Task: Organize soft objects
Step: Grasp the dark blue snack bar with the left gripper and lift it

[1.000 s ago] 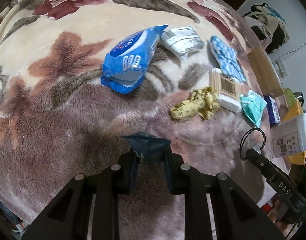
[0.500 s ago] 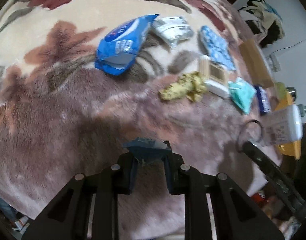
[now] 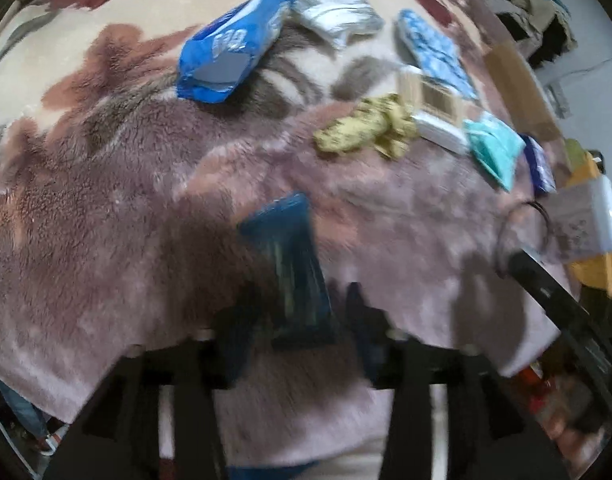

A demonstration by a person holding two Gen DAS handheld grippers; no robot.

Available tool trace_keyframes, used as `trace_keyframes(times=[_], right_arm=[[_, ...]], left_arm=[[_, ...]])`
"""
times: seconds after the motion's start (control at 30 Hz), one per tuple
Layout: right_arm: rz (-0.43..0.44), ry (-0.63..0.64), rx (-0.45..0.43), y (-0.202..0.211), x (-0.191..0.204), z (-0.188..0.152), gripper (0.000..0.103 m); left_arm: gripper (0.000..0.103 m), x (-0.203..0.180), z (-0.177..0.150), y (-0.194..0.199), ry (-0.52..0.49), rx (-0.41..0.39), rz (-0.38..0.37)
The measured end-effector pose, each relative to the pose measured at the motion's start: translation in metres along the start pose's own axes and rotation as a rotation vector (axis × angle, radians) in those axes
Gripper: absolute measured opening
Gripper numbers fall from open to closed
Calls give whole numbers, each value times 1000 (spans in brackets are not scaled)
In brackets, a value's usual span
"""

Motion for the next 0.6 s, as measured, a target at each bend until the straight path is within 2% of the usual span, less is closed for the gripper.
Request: trace_keyframes(times=[0.23,0.37,0.43,0.47,0.57,0.6], right_arm=[[3,-12,8,-5,-6,-2,25],[7,-13,15,-8,-7,-3,25],[7,-15,19,-9,-7,-3,25],[8,-16,20,-10,-8,-3,25],[8,-16,23,-10,-9,-3,25],[8,-16,23,-10,-9,-3,25]], left_arm=[[52,18,9,-9,59,-76,36],[64,20,22,-7,94,-108,47],[64,21,25,-13,77,-91,93],[62,20,25,-19,64,-75,110],[24,20,18,-33,26,-4,146],[23,20,18,-33,18,-3,151]])
Point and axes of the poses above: each gripper's, at about its wrist camera, not at the fingertips, and y roughly against the way its jaws point, x to its left, z to its top, the point moved 9 cm from there along -y, roughly the way its jaws point, and after that the axes turned 11 degrees about -x, right-handed, at the moved point
